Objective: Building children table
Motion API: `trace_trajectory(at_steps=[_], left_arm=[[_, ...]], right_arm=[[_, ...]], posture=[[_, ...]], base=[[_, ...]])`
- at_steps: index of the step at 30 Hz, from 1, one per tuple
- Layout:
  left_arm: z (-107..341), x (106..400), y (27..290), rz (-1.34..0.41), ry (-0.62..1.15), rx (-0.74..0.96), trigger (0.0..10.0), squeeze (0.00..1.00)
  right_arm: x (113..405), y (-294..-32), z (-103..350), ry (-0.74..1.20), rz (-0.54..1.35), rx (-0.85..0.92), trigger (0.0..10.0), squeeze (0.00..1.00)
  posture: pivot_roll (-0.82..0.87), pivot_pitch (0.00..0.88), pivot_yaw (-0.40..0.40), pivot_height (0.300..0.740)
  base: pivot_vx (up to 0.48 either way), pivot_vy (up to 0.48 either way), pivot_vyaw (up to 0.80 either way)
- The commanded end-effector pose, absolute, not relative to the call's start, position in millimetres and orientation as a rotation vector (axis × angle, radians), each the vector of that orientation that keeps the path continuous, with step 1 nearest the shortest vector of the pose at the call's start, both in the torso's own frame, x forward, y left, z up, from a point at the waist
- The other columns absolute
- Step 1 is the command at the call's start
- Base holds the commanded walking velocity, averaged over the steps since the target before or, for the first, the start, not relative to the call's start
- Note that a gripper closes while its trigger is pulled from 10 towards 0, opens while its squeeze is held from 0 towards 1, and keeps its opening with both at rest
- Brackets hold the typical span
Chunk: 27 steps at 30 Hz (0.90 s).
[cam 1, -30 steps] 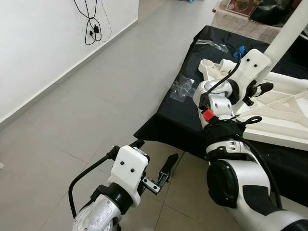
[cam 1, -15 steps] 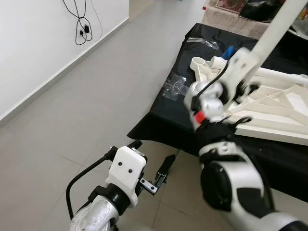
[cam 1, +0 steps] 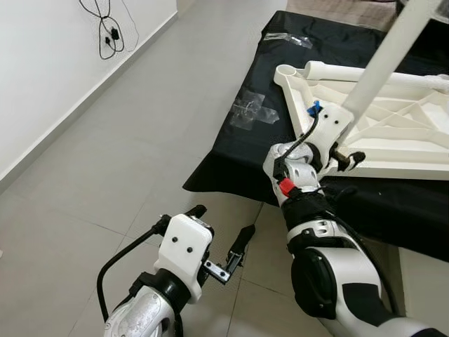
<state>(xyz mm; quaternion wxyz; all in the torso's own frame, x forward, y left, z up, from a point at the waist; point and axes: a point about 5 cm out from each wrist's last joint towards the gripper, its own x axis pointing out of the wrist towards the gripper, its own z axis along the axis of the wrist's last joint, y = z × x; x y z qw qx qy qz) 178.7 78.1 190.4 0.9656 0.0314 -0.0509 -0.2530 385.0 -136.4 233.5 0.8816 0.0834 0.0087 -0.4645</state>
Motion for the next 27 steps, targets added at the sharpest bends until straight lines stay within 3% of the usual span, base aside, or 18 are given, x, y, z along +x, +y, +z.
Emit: trace_trajectory(at_steps=[1,6,7,8,19,27], left_arm=[[189,178,78,-0.518,-0.099,0.060,10.0,0.00],[189,178,78,-0.517,-0.101,0.062,10.0,0.00],[189,179,78,-0.517,-0.101,0.061,10.0,0.00],[189,179,78,-0.516,-0.102,0.060,10.0,0.00],[189,180,79,-0.503,-0.105,0.063,10.0,0.00],[185,183,82,-0.488,-0.101,0.074,10.0,0.00]], right_arm=[[382,-130,230,-0.008,-0.924,0.145,10.0,1.00],[378,-119,231,-0.036,-0.861,0.138,10.0,1.00],[377,-115,231,-0.042,-0.844,0.139,10.0,0.58],[374,-110,228,-0.038,-0.813,0.145,10.0,0.00],[361,-101,217,-0.031,-0.675,0.123,10.0,0.00],[341,-120,205,-0.066,-0.570,0.036,10.0,0.00]], posture=[[0.12,0.201,-0.081,0.740],[0.12,0.199,-0.079,0.740],[0.12,0.199,-0.079,0.740],[0.12,0.194,-0.082,0.740],[0.12,0.181,-0.081,0.740],[0.10,0.148,-0.076,0.740]], base=[[0.000,0.000,0.00],[0.000,0.000,0.00],[0.000,0.000,0.00],[0.000,0.000,0.00],[0.000,0.000,0.00],[0.000,0.000,0.00]])
